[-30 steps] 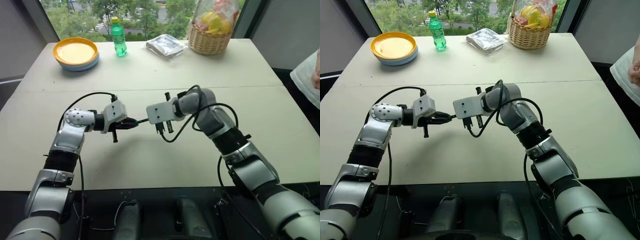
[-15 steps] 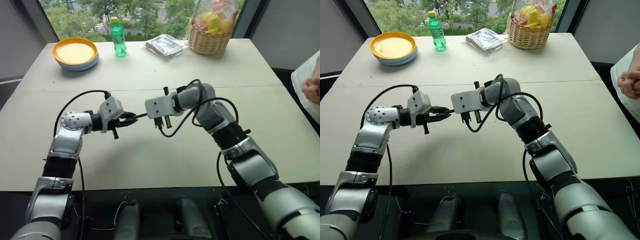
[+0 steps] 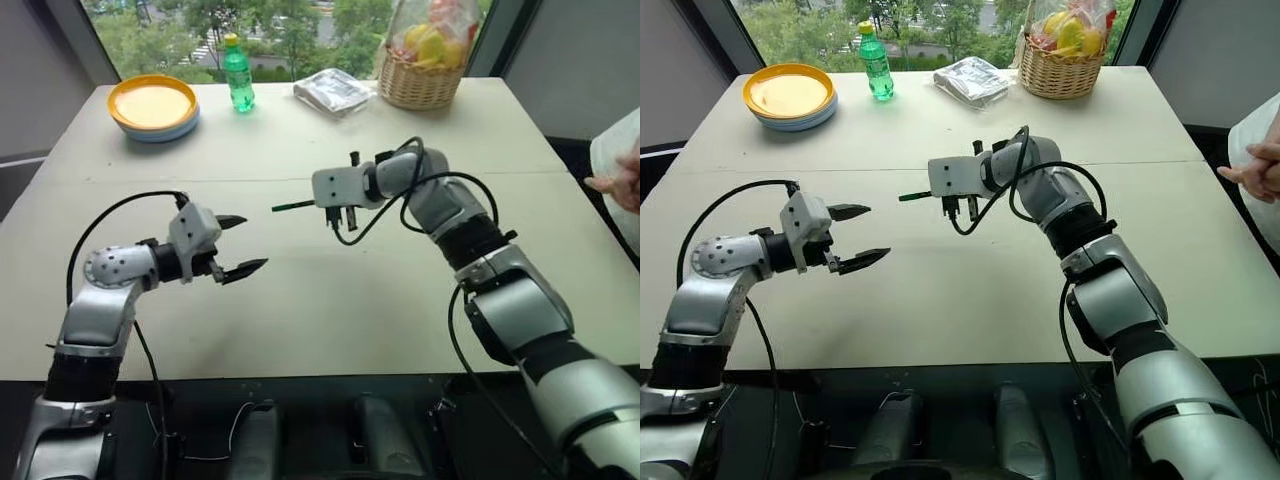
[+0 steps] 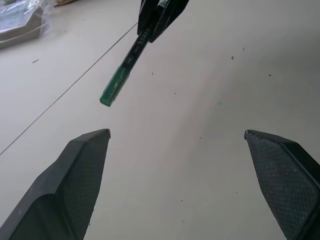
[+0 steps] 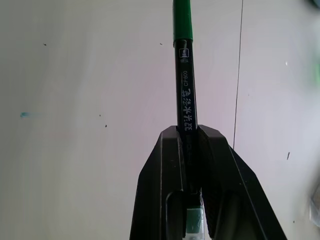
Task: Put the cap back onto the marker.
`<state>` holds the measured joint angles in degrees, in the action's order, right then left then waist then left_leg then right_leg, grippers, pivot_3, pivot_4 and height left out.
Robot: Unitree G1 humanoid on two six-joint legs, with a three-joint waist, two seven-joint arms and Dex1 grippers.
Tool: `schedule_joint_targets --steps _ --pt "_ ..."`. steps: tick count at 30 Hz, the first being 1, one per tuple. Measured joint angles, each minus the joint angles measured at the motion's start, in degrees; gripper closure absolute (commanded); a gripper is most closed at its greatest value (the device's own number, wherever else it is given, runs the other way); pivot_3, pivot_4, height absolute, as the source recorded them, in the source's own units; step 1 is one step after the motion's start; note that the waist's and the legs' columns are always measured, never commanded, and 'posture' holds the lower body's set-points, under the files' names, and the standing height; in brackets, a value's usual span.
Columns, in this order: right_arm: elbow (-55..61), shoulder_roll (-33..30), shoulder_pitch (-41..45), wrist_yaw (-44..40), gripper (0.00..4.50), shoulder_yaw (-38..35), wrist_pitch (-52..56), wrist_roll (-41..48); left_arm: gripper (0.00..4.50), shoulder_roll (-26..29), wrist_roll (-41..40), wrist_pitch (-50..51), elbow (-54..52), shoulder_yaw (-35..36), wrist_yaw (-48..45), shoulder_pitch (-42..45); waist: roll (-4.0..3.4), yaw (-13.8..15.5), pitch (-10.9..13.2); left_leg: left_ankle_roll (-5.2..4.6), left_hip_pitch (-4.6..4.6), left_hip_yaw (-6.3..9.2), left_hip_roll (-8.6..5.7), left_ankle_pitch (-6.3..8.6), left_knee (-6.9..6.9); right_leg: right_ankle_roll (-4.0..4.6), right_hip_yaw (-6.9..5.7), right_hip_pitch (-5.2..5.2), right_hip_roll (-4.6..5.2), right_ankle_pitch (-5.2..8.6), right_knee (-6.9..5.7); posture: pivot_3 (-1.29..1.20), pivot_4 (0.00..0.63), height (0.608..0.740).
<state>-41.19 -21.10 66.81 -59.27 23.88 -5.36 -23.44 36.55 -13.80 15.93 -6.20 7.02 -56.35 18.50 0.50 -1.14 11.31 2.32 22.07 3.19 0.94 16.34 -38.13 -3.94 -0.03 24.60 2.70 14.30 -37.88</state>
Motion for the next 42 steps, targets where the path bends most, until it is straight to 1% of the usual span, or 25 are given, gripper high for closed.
schedule_joint_targets --steps 2,5,9,13,17,19,25,33,36,42 --pt "-1.1 -0.5 0.0 0.3 4.5 -0.2 0.1 0.4 0.02 0.3 -0.8 1.0 -1.0 1.4 1.8 -0.3 0.0 0.0 0.0 0.0 0.0 0.0 0.0 0.0 0.0 0.0 0.0 0.0 0.0 0.0 0.0 0.0 0.15 0.74" --pt "-1.0 -0.9 -0.7 0.0 4.5 -2.5 2.2 3.2 0.02 -0.1 -2.5 3.0 -2.3 3.9 5.3 -0.3 0.0 0.0 0.0 0.0 0.0 0.0 0.0 0.0 0.0 0.0 0.0 0.0 0.0 0.0 0.0 0.0 0.15 0.74" --pt "4.6 -2.4 -4.9 -1.1 4.5 -7.0 10.2 8.3 0.02 -1.4 -5.0 6.2 -3.9 6.1 10.0 -0.8 0.0 0.1 0.0 0.0 0.03 -0.01 0.0 0.0 0.0 0.0 0.0 0.0 0.03 0.0 0.02 0.0 0.15 0.74" --pt "12.2 -4.2 -10.2 0.7 4.5 -11.2 20.5 11.3 0.02 -3.2 -6.8 8.1 -4.1 6.2 13.3 -1.7 0.0 0.3 0.0 0.0 0.04 0.0 -0.01 0.0 0.0 0.0 0.0 0.0 0.04 0.0 0.01 0.0 0.15 0.74" --pt "19.5 -6.4 -15.1 6.3 4.5 -16.9 32.1 13.3 0.02 -4.1 -6.9 8.9 -3.9 5.7 15.5 -2.0 0.0 0.3 0.0 0.0 0.04 0.0 -0.01 0.0 0.0 0.0 0.0 0.0 0.03 0.0 0.02 0.0 0.15 0.74" --pt "22.9 -7.5 -17.3 10.7 4.5 -20.7 38.1 13.9 0.02 -4.4 -6.9 8.9 -3.8 4.9 15.9 -1.9 0.0 0.4 0.0 0.0 0.04 0.0 -0.01 0.0 0.0 0.0 0.0 0.0 0.03 0.0 0.02 0.0 0.15 0.74" --pt "31.0 -9.1 -23.3 19.3 4.5 -27.6 51.0 15.9 0.02 -5.6 -6.6 8.8 -2.2 2.5 16.8 -1.4 0.0 0.2 0.0 0.0 0.04 -0.01 -0.01 0.0 0.0 0.0 0.01 0.0 0.01 0.0 0.02 0.0 0.15 0.74" --pt "40.9 -8.0 -31.1 25.6 4.5 -31.2 65.7 20.3 0.02 -5.8 -6.2 8.2 -0.7 0.4 16.9 -0.1 0.01 0.2 0.0 0.0 0.04 0.0 -0.01 0.0 0.0 0.0 0.01 0.0 0.0 0.0 0.01 0.0 0.15 0.74" --pt "44.0 -8.0 -32.9 26.9 4.5 -31.5 70.1 22.3 0.02 -5.8 -6.0 8.2 -0.5 0.2 16.7 0.3 0.01 0.2 0.0 0.0 0.04 0.0 -0.01 0.0 0.0 0.0 0.01 0.0 -0.01 0.0 0.01 0.0 0.15 0.74" --pt "47.5 -8.9 -34.5 28.6 4.5 -31.7 74.1 24.5 0.02 -5.8 -5.5 7.4 1.0 -1.8 16.3 2.2 0.01 0.3 0.0 0.0 0.04 -0.01 -0.01 0.0 0.0 0.0 0.01 0.0 0.0 0.0 0.02 0.0 0.15 0.74"
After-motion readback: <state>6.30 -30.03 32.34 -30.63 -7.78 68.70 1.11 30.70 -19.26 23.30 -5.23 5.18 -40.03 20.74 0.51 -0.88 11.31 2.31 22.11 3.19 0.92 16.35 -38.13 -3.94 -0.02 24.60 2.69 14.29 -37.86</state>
